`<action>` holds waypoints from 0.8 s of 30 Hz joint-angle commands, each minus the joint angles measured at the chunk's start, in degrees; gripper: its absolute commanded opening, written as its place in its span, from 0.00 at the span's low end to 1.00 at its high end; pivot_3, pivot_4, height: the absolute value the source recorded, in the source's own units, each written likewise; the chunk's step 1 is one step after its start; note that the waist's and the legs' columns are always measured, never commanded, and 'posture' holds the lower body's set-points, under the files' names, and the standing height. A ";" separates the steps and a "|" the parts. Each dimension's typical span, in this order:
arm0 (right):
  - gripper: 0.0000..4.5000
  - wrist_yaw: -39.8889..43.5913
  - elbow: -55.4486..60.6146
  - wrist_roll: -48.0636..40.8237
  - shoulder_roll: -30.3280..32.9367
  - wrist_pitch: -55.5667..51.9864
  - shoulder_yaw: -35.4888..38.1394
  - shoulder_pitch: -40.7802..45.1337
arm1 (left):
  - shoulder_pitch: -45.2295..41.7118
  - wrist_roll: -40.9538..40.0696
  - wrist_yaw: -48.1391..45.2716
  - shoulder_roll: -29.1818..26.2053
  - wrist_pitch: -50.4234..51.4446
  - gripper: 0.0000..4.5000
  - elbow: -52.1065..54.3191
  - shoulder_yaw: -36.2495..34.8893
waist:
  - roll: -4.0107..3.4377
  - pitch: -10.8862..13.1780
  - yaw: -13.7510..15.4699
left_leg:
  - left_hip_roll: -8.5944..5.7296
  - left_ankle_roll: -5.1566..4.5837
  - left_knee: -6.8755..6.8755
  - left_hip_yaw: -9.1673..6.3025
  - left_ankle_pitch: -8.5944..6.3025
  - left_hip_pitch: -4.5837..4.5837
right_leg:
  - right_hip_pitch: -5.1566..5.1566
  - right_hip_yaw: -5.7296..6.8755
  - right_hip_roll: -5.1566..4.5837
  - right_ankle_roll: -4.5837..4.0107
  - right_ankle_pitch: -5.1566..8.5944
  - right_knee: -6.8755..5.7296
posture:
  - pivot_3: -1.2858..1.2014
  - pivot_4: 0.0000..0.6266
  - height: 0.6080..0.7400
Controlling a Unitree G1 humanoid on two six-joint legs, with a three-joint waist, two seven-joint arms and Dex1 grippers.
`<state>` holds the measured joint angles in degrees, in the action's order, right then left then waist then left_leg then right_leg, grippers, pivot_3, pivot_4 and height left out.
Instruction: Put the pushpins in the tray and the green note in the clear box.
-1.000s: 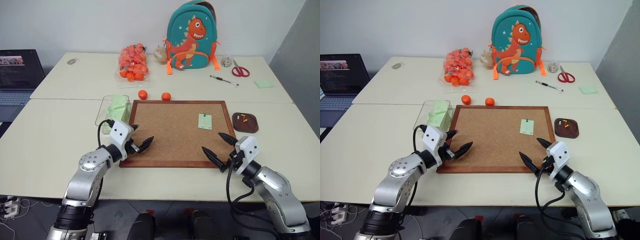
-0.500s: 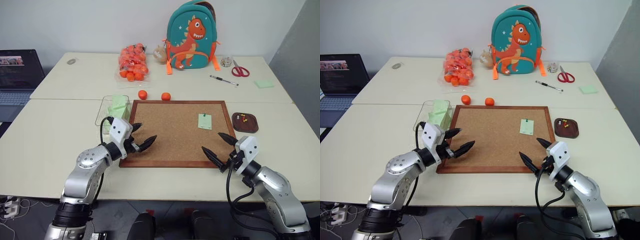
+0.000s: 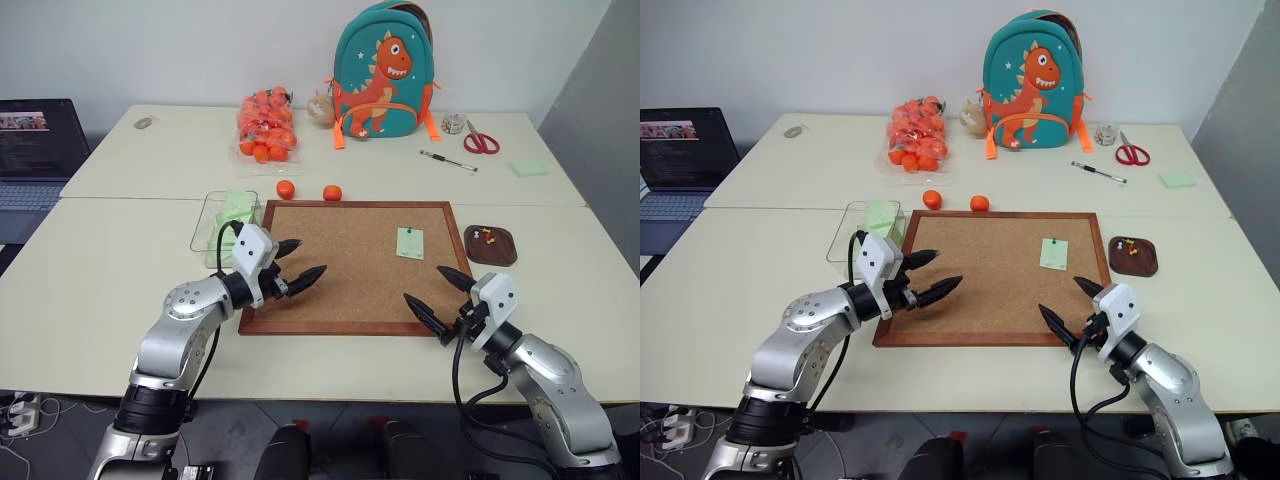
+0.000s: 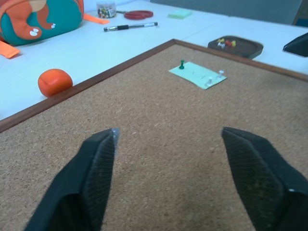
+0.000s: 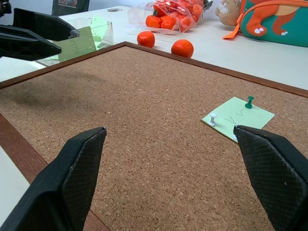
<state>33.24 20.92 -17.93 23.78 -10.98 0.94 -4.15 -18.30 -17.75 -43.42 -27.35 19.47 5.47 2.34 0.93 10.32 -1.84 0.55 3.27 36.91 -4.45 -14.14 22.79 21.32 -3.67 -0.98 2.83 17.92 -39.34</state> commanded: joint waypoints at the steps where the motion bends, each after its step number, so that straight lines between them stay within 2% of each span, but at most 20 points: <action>1: 1.00 -0.44 1.60 -0.38 -0.22 -0.02 0.44 0.19 | -2.73 2.01 -0.87 -0.13 -3.09 0.58 -1.90 1.09 | 0.00 0.00 0.02 | 0.00 0.00 0.00 -0.01 0.00 0.00 | 0.00 0.01 0.00 0.00 0.00 0.00 | 0.52 0.24 1.00; 2: 1.00 -0.48 1.58 -0.34 -0.24 -0.09 0.36 0.32 | -3.20 2.37 -1.12 0.08 -3.59 0.52 -2.62 1.45 | 0.00 0.00 0.02 | 0.00 0.00 0.00 -0.01 0.00 0.00 | 0.00 0.01 0.00 0.00 0.00 0.00 | 0.52 0.24 1.00; 3: 1.00 -0.52 1.53 -0.27 -0.26 -0.14 0.28 0.43 | -3.61 2.68 -1.37 0.25 -3.95 0.51 -3.28 1.81 | 0.00 0.00 0.02 | -0.01 0.00 0.00 -0.01 0.00 0.01 | 0.00 0.01 0.00 0.00 0.00 0.00 | 0.52 0.24 1.00; 10: 1.00 -1.14 1.57 0.15 -0.36 -0.90 -0.10 0.95 | -6.06 5.22 -2.80 1.24 -6.07 0.22 -9.48 4.52 | 0.00 0.00 -0.01 | -0.02 0.00 0.00 0.00 0.00 0.01 | 0.01 0.01 0.00 0.00 0.00 0.00 | 0.52 0.24 1.00; 15: 1.00 -2.30 0.90 0.23 -0.84 -3.22 -0.61 3.73 | -7.62 7.82 -3.43 2.66 -9.44 0.03 -17.71 6.30 | 0.00 0.00 -0.01 | -0.02 0.00 0.01 0.01 0.00 0.00 | 0.02 0.00 0.01 0.00 0.00 -0.02 | 0.52 0.24 1.00; 19: 1.00 -3.23 0.06 -0.23 -1.88 -5.54 -0.92 6.19 | -8.65 9.44 -4.10 3.82 -11.64 0.01 -23.11 7.13 | 0.00 -0.01 0.04 | -0.04 0.00 0.02 -0.02 0.00 0.02 | 0.02 0.04 0.00 0.00 0.00 -0.03 | 0.52 0.24 1.00; 24: 1.00 -8.71 -5.27 1.68 -4.44 -12.81 -1.57 14.78 | -9.03 10.90 -4.91 4.39 -12.51 0.01 -26.56 7.83 | -0.01 -0.02 0.02 | -0.07 0.00 0.05 0.00 0.00 -0.02 | -0.01 0.01 -0.02 0.00 0.00 -0.07 | 0.52 0.24 1.00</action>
<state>27.82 17.18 -16.96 20.38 -20.07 -0.87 6.33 -27.70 -8.48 -48.19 -23.38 6.99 -18.94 8.84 0.92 10.31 -1.82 0.48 3.27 36.96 -4.45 -14.13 22.77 21.31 -3.66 -1.01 2.84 17.92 -39.42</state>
